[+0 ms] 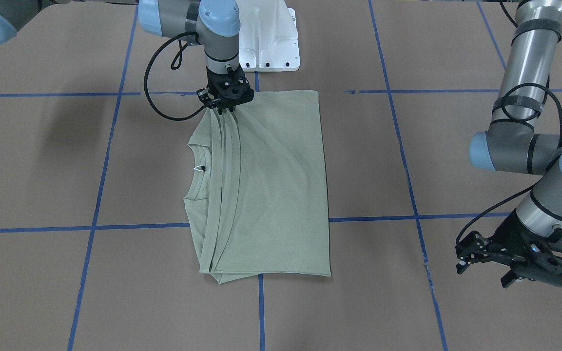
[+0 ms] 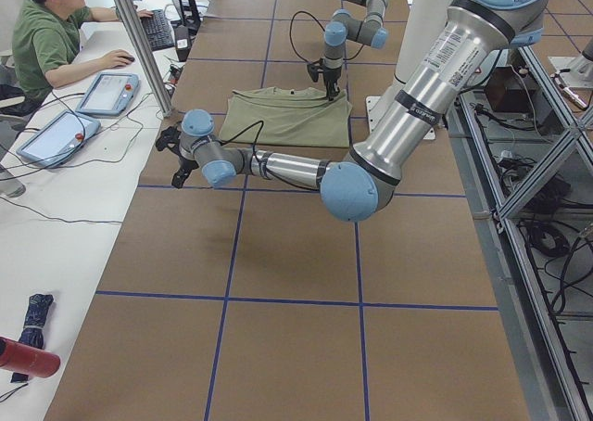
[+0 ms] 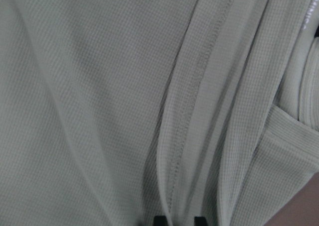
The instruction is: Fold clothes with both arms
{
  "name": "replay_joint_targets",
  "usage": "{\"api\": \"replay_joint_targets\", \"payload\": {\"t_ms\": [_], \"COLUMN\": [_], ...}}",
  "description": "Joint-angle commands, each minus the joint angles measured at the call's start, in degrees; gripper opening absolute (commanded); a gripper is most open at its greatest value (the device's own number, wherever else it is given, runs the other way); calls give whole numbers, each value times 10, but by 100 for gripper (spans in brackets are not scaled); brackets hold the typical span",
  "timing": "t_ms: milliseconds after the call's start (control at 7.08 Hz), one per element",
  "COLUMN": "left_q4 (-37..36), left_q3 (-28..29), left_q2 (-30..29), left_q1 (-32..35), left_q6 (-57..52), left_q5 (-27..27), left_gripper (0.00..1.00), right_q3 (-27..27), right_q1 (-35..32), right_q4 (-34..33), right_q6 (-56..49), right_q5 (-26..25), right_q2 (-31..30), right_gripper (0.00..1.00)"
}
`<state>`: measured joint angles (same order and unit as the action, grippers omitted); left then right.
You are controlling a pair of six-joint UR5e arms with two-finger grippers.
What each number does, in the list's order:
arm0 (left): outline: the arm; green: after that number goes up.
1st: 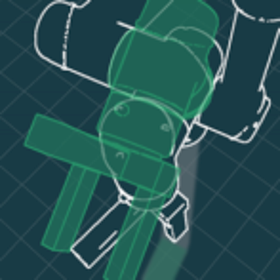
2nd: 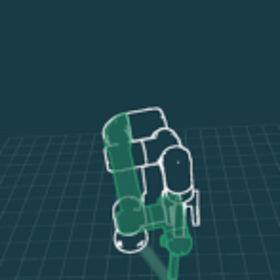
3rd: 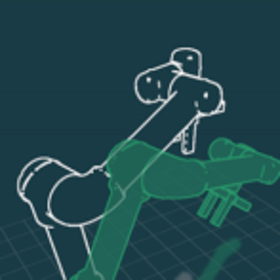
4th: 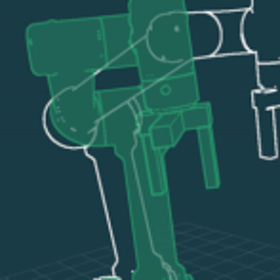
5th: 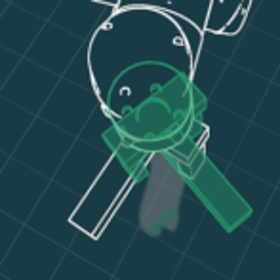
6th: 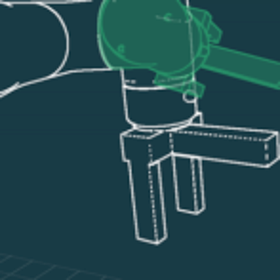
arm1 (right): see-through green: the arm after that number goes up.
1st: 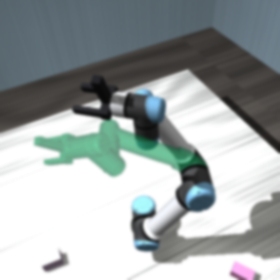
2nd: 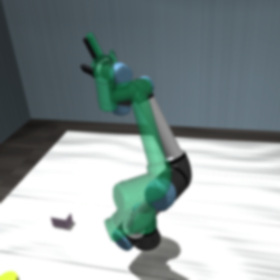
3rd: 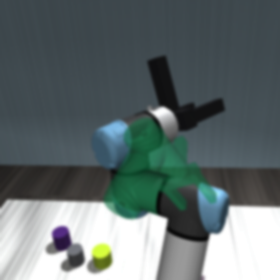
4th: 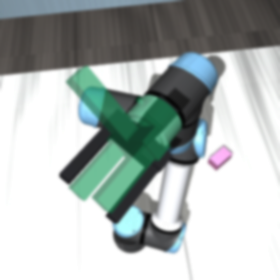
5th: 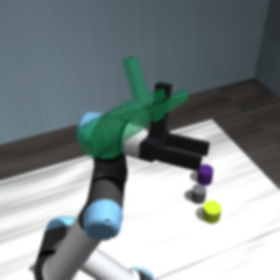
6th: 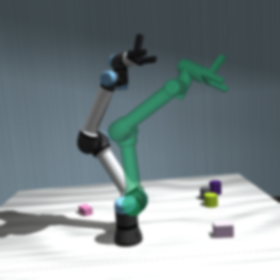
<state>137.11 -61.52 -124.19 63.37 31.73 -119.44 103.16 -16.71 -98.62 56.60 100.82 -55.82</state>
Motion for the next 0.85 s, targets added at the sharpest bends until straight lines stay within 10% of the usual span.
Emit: {"api": "replay_joint_targets", "payload": {"t_ms": [0, 424, 706], "left_q4": [0, 0, 0], "left_q3": [0, 0, 0], "left_q2": [0, 0, 0], "left_q1": [0, 0, -1], "left_q6": [0, 0, 0], "left_q5": [0, 0, 0], "left_gripper": [100, 100, 100], "right_q3": [0, 1, 12], "right_q1": [0, 0, -8], "right_q4": [0, -3, -8], "right_q6": [0, 0, 2], "right_q5": [1, 1, 8], "right_q2": [1, -1, -5], "right_gripper": [26, 0, 0]}}
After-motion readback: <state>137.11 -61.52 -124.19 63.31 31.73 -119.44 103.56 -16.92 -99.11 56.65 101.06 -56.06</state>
